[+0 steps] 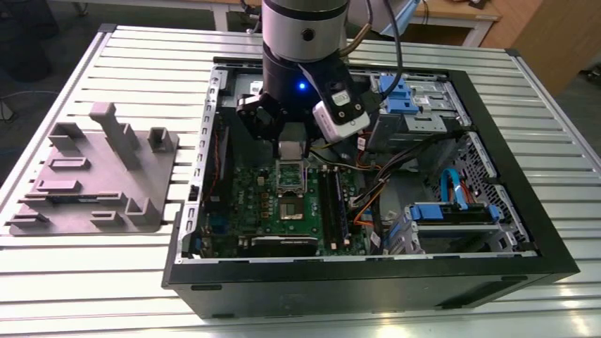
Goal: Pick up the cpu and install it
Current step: 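Place the cpu into insertion slot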
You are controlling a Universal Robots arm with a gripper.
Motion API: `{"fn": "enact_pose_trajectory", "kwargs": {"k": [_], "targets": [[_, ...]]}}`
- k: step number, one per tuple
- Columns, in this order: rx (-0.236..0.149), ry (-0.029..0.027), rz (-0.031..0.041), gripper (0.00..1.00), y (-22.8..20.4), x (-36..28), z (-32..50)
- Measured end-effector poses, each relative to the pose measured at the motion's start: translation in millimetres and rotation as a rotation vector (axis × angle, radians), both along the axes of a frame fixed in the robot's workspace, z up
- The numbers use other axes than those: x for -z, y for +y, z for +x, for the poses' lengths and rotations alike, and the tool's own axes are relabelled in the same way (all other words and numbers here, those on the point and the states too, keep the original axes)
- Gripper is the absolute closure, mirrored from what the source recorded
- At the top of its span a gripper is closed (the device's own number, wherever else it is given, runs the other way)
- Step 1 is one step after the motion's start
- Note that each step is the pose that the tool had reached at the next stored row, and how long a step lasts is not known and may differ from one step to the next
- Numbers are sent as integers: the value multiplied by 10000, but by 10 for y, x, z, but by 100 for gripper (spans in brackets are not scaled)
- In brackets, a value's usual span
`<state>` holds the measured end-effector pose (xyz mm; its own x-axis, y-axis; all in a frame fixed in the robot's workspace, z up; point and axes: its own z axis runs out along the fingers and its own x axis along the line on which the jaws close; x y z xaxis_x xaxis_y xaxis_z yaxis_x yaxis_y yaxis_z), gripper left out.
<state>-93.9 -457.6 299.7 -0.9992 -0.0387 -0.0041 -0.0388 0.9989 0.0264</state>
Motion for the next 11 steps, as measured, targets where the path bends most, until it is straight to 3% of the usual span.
{"fn": "enact_pose_trajectory", "kwargs": {"k": [11], "targets": [[0, 0, 0, 53, 0, 27, 0]]}}
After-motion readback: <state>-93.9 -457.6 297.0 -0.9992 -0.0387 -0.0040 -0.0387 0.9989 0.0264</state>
